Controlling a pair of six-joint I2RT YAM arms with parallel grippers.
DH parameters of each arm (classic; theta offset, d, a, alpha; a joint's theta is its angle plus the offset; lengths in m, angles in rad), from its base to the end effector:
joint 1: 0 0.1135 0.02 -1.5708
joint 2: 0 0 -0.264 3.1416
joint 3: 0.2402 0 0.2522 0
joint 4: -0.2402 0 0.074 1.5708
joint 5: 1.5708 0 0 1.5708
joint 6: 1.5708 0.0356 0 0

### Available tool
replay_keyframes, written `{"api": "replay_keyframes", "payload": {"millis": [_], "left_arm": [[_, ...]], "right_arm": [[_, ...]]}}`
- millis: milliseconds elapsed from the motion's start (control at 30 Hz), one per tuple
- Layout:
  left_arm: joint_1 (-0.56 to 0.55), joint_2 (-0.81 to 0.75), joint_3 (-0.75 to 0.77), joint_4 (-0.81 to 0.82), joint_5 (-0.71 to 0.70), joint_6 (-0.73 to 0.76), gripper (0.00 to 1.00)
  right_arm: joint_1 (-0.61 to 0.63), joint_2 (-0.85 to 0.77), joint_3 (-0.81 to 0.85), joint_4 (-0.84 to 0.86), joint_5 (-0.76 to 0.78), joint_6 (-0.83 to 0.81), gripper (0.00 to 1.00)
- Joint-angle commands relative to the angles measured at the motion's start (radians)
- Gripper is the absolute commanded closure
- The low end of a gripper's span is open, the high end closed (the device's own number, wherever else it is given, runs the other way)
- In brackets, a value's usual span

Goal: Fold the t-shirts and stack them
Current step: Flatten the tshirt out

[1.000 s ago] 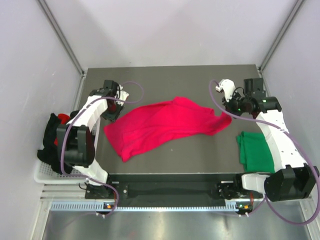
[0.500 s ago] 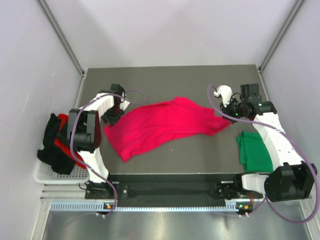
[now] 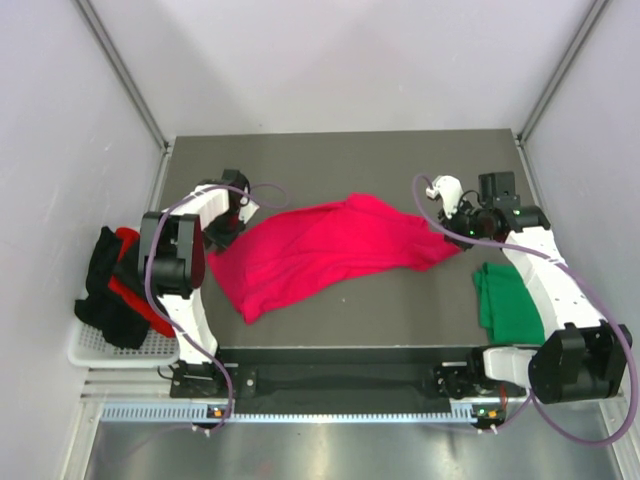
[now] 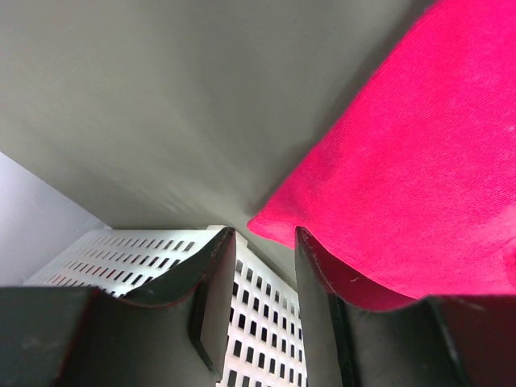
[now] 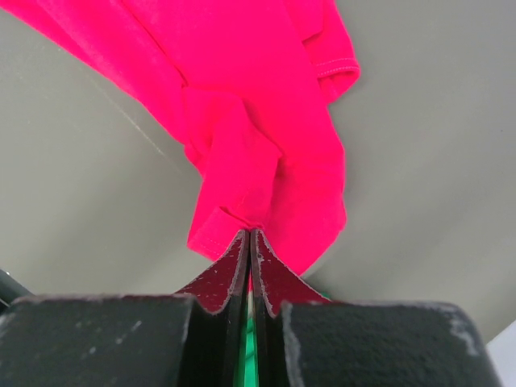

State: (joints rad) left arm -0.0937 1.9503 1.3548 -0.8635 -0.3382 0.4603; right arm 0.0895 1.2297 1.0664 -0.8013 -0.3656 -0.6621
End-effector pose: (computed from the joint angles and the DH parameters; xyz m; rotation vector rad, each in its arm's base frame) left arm 0.3658 -0.0225 0.1641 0.8052 2.9383 0.5425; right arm 0.2421 0.0345 0.2935 -1.0326 2.2307 0.2185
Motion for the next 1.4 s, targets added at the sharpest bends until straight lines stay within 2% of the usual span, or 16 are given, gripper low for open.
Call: {"api": "replay_keyframes", "payload": {"millis": [0,200,600,700,800,867,1133,1300,1367], "left_arm": [[0.005,-0.017,0.021,-0.035,-0.028,0.012,0.59],[0.005,0.005,0.023,-0.054,-0.05,0.017,0.63],[0.005,0.067,0.027,-0.071,-0.065,0.026,0.63],[0.005,0.075,0.026,-0.069,-0.065,0.024,0.72],[0.006,0.081,0.036,-0.075,-0.048,0.017,0.93],[0.006,0.081,0.047,-0.083,-0.041,0.014,1.0],[-0.004,0.039,0.075,-0.1,0.007,0.003,1.0],[-0.043,-0.065,0.193,-0.161,0.053,-0.022,1.0],[-0.061,-0.091,0.251,-0.176,0.065,-0.034,1.0]], "right_arm": [[0.001,-0.018,-0.006,0.047,-0.026,-0.014,1.0],[0.001,-0.012,-0.006,0.056,-0.029,-0.01,1.0],[-0.002,-0.007,0.007,0.048,-0.016,-0.016,1.0],[0.0,-0.006,0.009,0.048,-0.019,-0.014,1.0],[0.0,-0.007,0.01,0.047,-0.021,-0.013,1.0],[0.0,-0.009,0.012,0.047,-0.016,-0.013,1.0],[-0.01,-0.025,0.044,0.043,0.023,-0.008,1.0],[-0.057,-0.018,0.169,0.059,0.079,0.028,1.0],[-0.08,-0.006,0.222,0.085,0.111,0.093,1.0]]}}
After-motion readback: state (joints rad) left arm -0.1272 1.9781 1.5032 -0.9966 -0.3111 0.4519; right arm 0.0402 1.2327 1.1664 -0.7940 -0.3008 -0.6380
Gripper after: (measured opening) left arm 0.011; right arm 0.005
